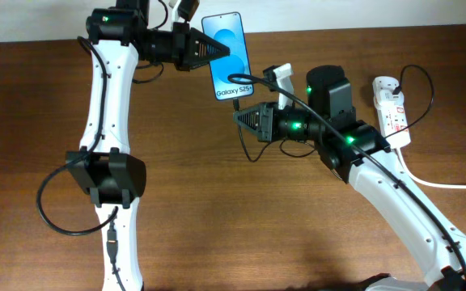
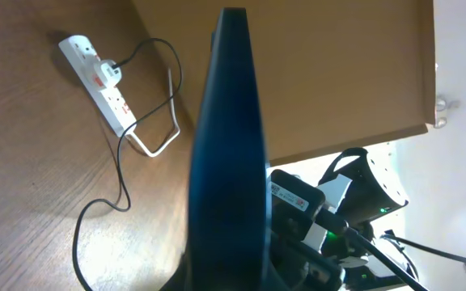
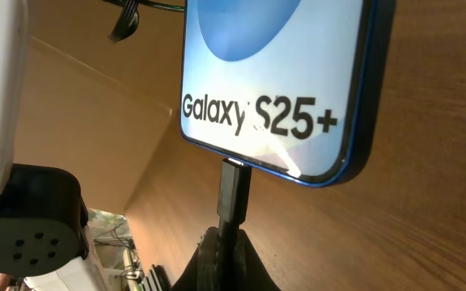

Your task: Plug charger to phone and switch on socket

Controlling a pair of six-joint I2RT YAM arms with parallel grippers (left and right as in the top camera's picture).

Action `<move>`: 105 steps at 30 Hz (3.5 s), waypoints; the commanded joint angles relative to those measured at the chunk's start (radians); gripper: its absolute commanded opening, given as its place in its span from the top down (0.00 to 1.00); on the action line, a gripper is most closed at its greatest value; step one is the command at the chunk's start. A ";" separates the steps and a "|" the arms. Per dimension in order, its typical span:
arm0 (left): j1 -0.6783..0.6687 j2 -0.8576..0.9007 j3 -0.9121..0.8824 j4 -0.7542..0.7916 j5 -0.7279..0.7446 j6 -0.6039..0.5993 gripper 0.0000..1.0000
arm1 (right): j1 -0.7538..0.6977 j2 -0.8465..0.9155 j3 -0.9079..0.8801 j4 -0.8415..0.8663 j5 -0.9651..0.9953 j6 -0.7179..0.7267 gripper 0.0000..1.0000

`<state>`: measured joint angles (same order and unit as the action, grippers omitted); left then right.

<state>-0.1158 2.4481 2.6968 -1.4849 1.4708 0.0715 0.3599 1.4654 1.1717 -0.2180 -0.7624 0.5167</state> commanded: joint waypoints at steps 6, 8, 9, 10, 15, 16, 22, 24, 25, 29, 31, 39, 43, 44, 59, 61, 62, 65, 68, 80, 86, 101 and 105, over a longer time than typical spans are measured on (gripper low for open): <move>0.002 -0.013 0.019 -0.012 -0.006 0.035 1.00 | -0.013 0.002 0.027 -0.103 0.029 -0.003 0.61; 0.009 -0.013 0.019 -0.012 -0.040 0.035 1.00 | -0.014 0.002 0.027 -0.132 0.029 -0.008 0.57; 0.010 -0.013 0.019 -0.014 -0.111 0.035 1.00 | -0.015 0.001 0.027 -0.136 0.029 -0.011 0.53; 0.009 -0.013 0.019 -0.022 -0.185 0.035 1.00 | -0.020 0.000 0.027 -0.138 0.029 -0.011 0.51; -0.002 0.002 0.018 -0.144 -0.467 0.085 1.00 | -0.117 -0.002 0.027 -0.200 0.030 -0.011 0.44; -0.004 0.014 0.018 -0.148 -0.467 0.084 1.00 | -0.138 -0.002 0.027 -0.219 0.030 -0.011 0.44; -0.032 0.151 0.016 -0.160 -0.550 0.075 1.00 | -0.177 -0.002 0.027 -0.358 0.093 -0.072 0.43; -0.040 0.186 0.016 -0.163 -0.580 0.069 1.00 | -0.177 -0.002 0.027 -0.387 0.125 -0.071 0.42; -0.040 0.209 0.015 -0.159 -0.581 0.044 1.00 | -0.177 -0.002 0.027 -0.396 0.134 -0.072 0.42; -0.040 0.273 0.014 -0.139 -0.631 -0.019 1.00 | -0.177 -0.002 0.027 -0.414 0.147 -0.076 0.39; -0.040 0.314 0.014 -0.121 -0.629 -0.084 1.00 | -0.177 -0.002 0.027 -0.426 0.148 -0.094 0.38; -0.040 0.354 0.006 -0.034 -0.631 -0.106 1.00 | -0.177 -0.002 0.027 -0.445 0.173 -0.094 0.35; -0.040 0.367 -0.018 -0.034 -0.682 -0.106 1.00 | -0.177 -0.002 0.027 -0.448 0.173 -0.094 0.35; -0.040 0.368 -0.034 -0.029 -0.683 -0.106 1.00 | -0.177 -0.002 0.027 -0.449 0.173 -0.094 0.35; -0.042 0.368 -0.060 -0.023 -0.769 -0.179 0.70 | -0.177 -0.002 0.027 -0.460 0.186 -0.098 0.22; -0.042 0.368 -0.060 -0.027 -0.811 -0.195 0.58 | -0.177 -0.002 0.027 -0.469 0.195 -0.098 0.18; -0.042 0.368 -0.060 -0.040 -0.846 -0.195 0.52 | -0.177 -0.002 0.027 -0.475 0.197 -0.117 0.17; -0.042 0.368 -0.059 -0.064 -0.958 -0.201 0.45 | -0.177 0.000 0.027 -0.478 0.203 -0.121 0.12; -0.042 0.366 -0.038 -0.082 -1.061 -0.243 0.44 | -0.177 0.001 0.027 -0.478 0.204 -0.121 0.12; -0.027 0.172 0.351 -0.204 -1.329 -0.388 0.44 | -0.177 0.001 0.027 -0.485 0.252 -0.120 0.01; 0.019 -0.089 0.351 -0.204 -1.356 -0.213 0.01 | -0.177 0.001 0.027 -0.489 0.252 -0.121 0.02; 0.021 -0.306 0.347 -0.203 -1.356 -0.130 0.01 | -0.177 0.001 0.027 -0.538 0.310 -0.121 0.02; 0.021 -0.306 0.347 -0.203 -1.356 -0.130 0.01 | -0.179 0.001 0.027 -0.544 0.356 -0.121 0.01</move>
<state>-0.0959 2.1414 3.0425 -1.6875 0.1223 -0.0711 0.1864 1.4654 1.1831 -0.7559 -0.4454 0.4076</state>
